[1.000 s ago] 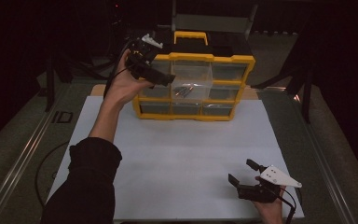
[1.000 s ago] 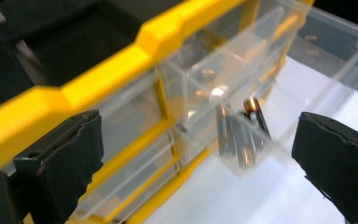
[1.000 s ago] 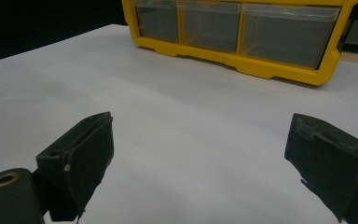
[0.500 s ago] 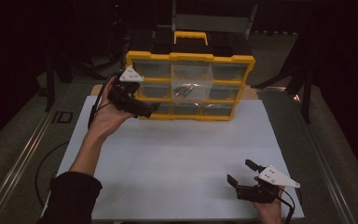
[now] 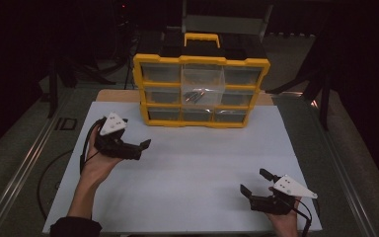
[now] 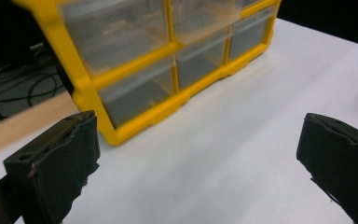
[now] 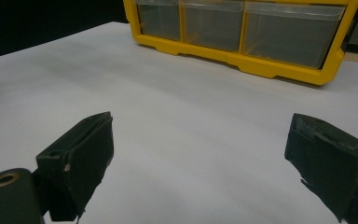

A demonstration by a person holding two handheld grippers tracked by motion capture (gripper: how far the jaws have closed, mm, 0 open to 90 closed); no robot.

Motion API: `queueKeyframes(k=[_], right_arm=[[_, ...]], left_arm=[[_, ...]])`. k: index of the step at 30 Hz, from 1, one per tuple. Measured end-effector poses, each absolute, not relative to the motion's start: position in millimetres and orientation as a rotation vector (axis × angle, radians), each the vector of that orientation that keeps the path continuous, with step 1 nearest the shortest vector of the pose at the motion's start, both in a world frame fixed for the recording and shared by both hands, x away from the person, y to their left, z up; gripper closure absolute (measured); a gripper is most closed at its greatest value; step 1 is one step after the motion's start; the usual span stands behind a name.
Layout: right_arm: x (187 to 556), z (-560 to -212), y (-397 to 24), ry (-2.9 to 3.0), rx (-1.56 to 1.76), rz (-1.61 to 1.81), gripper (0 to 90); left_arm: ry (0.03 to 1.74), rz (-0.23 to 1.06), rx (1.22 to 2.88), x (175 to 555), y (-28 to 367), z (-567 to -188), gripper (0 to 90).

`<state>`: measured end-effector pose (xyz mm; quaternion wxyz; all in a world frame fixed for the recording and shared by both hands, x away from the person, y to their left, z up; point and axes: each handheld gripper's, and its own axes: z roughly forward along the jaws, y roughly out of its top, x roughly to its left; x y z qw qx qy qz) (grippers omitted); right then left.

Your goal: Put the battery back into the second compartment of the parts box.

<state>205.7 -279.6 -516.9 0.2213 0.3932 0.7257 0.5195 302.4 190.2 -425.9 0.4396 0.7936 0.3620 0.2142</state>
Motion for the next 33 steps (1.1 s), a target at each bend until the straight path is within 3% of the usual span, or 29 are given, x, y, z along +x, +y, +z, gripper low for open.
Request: queueKeyframes(k=[12,33], right_arm=[[207,-517,-279,2.004,1.084,1.43,7.6],[218,-515,-277,1.981,1.041,1.448,7.6]], left_arm=[[0.949,0.539,1.933,252,221,-486,0.4],[0.978,0.619,1.74,203,251,-516,0.3]])
